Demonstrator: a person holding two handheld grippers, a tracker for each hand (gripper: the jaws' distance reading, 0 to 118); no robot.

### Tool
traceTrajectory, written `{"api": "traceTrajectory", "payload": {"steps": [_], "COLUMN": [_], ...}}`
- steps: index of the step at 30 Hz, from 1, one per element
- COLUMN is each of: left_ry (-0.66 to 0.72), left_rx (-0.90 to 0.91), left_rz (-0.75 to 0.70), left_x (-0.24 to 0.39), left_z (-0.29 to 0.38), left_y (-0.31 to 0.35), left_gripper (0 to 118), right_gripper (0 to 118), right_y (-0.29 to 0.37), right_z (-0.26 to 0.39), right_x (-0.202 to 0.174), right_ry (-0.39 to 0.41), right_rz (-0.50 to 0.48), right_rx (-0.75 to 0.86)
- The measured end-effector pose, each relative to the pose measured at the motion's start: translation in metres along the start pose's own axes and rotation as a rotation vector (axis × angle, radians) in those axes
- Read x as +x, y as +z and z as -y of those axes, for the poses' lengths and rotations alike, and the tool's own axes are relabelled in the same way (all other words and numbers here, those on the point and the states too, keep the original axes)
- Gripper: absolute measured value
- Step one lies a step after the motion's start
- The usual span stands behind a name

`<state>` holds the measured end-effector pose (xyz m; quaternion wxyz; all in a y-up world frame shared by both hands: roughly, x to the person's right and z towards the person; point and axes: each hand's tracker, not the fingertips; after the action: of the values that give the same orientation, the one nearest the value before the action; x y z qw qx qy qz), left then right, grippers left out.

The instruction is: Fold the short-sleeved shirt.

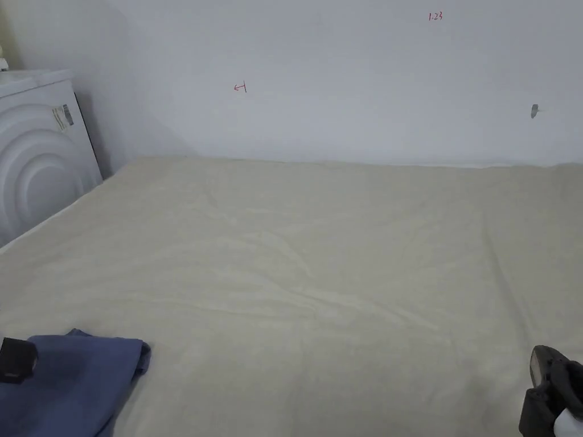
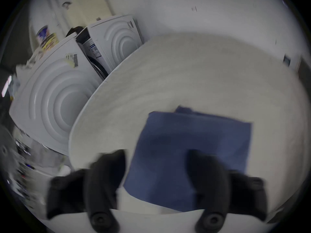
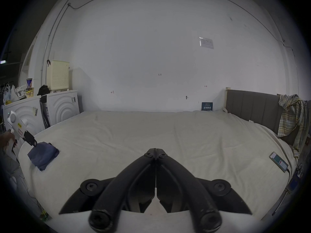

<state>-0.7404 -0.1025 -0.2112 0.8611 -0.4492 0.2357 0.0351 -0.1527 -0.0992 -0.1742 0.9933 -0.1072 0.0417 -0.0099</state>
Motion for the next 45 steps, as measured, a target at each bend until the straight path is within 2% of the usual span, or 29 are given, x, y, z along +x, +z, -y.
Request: {"api": "traceTrajectory", "payload": {"steps": [2, 3, 6, 10, 13, 17, 19, 21, 22, 25, 27, 29, 33, 38, 42, 44, 45], "left_ry": [0.044, 0.025, -0.049, -0.079, -0.055, -0.094, -0.051, -0.032, -0.066, -0.029, 0.016, 0.037, -0.010, -0.082, -0.058, -0.043, -0.039], "left_rx": [0.070, 0.101, 0.208, 0.338, 0.426, 0.591, 0.636, 0.725, 0.693, 0.749, 0.786, 0.825, 0.877, 0.915, 0.894, 0.894, 0.889], "left_rz": [0.060, 0.064, 0.037, 0.036, 0.150, 0.140, 0.127, 0.197, 0.193, 0.215, 0.233, 0.191, 0.264, 0.212, 0.276, 0.273, 0.273], "left_x": [0.013, 0.023, 0.066, 0.127, 0.166, 0.230, 0.261, 0.297, 0.313, 0.347, 0.358, 0.368, 0.376, 0.387, 0.383, 0.380, 0.380], "left_z": [0.013, 0.020, 0.043, 0.073, 0.089, 0.112, 0.123, 0.136, 0.141, 0.157, 0.162, 0.167, 0.172, 0.179, 0.175, 0.174, 0.173], "left_y": [0.021, 0.033, 0.070, 0.125, 0.164, 0.214, 0.235, 0.250, 0.255, 0.274, 0.283, 0.292, 0.308, 0.324, 0.328, 0.327, 0.328], "left_gripper": [28, 11, 4, 1, 1, 1, 1, 1, 1, 1, 1, 1, 1, 1, 1, 1, 1], "right_gripper": [0, 0, 0, 0, 0, 0, 0, 0, 0, 0, 0, 0, 0, 0, 0, 7, 25], "right_y": [0.004, 0.006, 0.014, 0.025, 0.032, 0.043, 0.051, 0.057, 0.059, 0.071, 0.077, 0.081, 0.084, 0.088, 0.089, 0.089, 0.089], "right_z": [-0.003, -0.005, -0.013, -0.023, -0.032, -0.042, -0.045, -0.044, -0.044, -0.044, -0.046, -0.049, -0.052, -0.056, -0.057, -0.058, -0.059], "right_x": [0.004, 0.006, 0.017, 0.031, 0.042, 0.056, 0.065, 0.073, 0.078, 0.093, 0.105, 0.115, 0.124, 0.130, 0.129, 0.130, 0.130], "right_ry": [0.011, 0.013, -0.004, 0.001, 0.020, 0.054, 0.049, 0.047, 0.048, 0.065, 0.056, 0.028, 0.042, 0.000, 0.008, 0.007, 0.005], "right_rz": [0.004, 0.004, -0.009, -0.027, -0.055, -0.080, -0.098, -0.100, -0.099, -0.067, -0.059, -0.059, -0.024, -0.026, -0.011, -0.010, -0.007], "right_rx": [0.012, 0.015, 0.030, 0.051, 0.055, 0.080, 0.096, 0.092, 0.091, 0.110, 0.118, 0.117, 0.142, 0.161, 0.178, 0.182, 0.186]}}
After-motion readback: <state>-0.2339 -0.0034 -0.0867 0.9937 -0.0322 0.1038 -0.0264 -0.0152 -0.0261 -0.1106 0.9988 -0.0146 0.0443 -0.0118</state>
